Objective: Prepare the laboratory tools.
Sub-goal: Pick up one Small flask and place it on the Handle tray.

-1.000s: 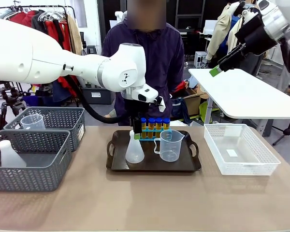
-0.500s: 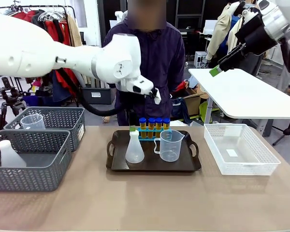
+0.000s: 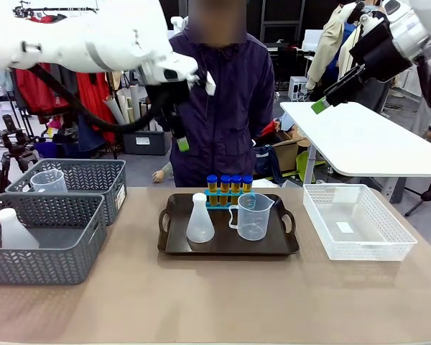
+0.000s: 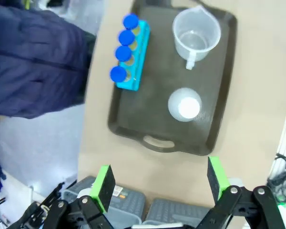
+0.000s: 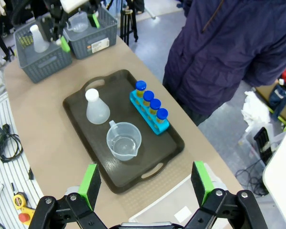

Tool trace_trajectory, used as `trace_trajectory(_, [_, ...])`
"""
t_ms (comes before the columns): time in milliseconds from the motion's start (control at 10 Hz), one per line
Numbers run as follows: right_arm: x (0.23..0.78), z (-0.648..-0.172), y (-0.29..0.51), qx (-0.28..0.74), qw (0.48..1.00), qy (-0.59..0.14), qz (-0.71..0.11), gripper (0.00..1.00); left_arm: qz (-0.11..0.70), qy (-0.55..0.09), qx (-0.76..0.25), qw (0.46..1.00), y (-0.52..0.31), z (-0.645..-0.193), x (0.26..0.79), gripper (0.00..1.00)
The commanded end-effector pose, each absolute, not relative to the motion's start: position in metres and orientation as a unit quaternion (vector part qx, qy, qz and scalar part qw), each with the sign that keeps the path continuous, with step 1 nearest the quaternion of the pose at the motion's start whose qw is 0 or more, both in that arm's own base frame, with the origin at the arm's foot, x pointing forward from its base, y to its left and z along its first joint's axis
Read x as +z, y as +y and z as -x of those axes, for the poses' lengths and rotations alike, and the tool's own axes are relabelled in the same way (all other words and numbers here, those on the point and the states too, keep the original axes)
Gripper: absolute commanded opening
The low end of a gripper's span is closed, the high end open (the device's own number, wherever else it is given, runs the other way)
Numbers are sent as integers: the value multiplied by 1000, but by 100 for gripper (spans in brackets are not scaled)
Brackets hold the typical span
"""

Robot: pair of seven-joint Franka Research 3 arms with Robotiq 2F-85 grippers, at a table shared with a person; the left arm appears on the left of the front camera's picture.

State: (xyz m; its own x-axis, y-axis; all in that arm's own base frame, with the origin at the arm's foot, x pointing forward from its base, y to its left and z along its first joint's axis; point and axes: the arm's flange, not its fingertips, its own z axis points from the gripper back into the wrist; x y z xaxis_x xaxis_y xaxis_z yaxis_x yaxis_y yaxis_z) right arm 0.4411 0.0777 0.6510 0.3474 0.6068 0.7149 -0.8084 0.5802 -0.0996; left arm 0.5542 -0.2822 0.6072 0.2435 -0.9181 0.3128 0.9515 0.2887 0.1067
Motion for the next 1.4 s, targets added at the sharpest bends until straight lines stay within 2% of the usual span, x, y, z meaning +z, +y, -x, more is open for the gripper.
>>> trace_trajectory(0, [653,-440,77,440,808,-368,-135,100,97,-216,-597,767,-240,-544,620,100])
trace_trajectory(400, [653,-440,77,440,808,-368,-135,100,163,-267,-612,726,-189,-553,662,100])
trace_trajectory(700, [653,-440,77,440,808,-368,-135,100,177,-292,-621,706,-171,-544,674,100])
trace_trajectory(1300, [653,-440,77,440,808,-368,-135,100,140,-281,-620,719,-176,-524,684,100])
